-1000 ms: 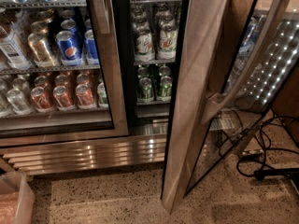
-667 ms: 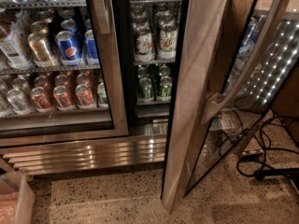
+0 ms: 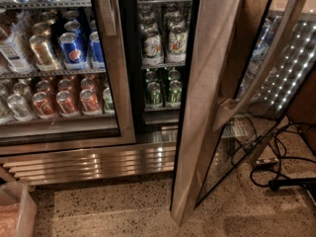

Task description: Open right fridge door

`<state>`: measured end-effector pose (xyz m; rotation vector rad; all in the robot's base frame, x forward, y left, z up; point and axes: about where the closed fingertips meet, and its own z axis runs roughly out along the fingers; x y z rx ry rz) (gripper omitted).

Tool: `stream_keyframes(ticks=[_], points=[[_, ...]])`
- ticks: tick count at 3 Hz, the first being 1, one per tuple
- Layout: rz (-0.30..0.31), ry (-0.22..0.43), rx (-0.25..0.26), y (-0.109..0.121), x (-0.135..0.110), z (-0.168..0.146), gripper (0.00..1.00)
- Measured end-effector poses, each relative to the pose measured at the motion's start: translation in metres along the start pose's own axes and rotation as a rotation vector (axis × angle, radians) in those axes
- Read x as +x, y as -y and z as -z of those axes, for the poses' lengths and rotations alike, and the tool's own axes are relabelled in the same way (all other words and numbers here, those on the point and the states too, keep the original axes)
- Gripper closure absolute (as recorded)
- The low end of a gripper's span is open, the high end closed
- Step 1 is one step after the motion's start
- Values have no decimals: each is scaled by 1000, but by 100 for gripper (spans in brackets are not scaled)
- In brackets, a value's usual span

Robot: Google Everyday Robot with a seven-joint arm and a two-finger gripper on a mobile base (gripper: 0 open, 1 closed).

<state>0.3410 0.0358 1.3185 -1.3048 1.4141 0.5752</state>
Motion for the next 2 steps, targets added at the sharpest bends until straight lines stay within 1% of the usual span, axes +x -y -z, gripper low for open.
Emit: stream_keyframes(ticks=[2], points=[[0, 0, 0, 0, 0, 0, 0]])
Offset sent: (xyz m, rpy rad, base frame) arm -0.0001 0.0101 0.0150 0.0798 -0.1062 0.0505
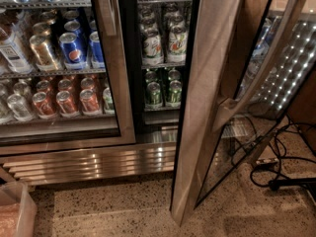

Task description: Open right fridge door

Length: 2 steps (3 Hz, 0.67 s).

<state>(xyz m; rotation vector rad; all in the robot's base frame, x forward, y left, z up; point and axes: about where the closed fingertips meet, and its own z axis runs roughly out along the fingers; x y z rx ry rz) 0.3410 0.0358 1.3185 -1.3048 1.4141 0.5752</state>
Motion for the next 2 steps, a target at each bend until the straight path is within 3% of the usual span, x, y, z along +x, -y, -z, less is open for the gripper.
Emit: stream_keyframes(ticks=[2], points=[[0, 0, 0, 0, 0, 0, 0]])
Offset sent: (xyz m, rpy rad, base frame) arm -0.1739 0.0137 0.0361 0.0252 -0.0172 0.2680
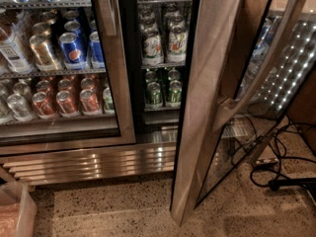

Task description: Open right fridge door

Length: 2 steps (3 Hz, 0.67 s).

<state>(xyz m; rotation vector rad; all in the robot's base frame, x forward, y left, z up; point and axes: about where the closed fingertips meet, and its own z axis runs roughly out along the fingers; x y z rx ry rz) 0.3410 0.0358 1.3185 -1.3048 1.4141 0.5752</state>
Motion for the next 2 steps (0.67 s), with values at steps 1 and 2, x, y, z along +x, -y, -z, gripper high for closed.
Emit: stream_keyframes(ticks=[1, 2], points=[[0, 0, 0, 0, 0, 0, 0], [0, 0, 0, 0, 0, 0, 17]])
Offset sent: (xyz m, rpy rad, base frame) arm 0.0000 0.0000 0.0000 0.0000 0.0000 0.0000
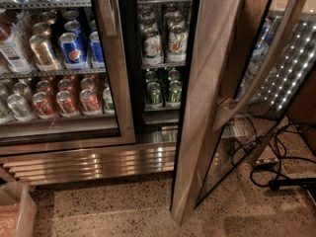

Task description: Open right fridge door

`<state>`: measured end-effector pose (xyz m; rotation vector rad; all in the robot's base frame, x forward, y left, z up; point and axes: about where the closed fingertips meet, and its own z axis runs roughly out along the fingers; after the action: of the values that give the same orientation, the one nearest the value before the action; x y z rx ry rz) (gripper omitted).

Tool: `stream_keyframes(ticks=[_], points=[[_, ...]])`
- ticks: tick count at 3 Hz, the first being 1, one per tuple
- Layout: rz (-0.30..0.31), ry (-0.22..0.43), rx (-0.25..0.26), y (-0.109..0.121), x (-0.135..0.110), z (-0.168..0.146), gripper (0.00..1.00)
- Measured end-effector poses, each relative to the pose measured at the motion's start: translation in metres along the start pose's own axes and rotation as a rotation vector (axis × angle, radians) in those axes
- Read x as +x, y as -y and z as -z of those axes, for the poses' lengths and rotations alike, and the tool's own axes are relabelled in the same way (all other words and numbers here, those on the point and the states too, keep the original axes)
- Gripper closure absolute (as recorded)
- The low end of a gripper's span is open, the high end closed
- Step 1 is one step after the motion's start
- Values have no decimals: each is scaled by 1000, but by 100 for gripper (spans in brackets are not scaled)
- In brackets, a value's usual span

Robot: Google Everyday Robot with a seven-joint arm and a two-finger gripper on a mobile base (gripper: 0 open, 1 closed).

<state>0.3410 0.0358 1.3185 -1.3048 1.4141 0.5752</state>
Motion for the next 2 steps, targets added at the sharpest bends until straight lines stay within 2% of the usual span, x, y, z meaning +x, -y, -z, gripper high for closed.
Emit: stream_keyframes(ticks=[2], points=[[0, 0, 0, 0, 0, 0, 41]])
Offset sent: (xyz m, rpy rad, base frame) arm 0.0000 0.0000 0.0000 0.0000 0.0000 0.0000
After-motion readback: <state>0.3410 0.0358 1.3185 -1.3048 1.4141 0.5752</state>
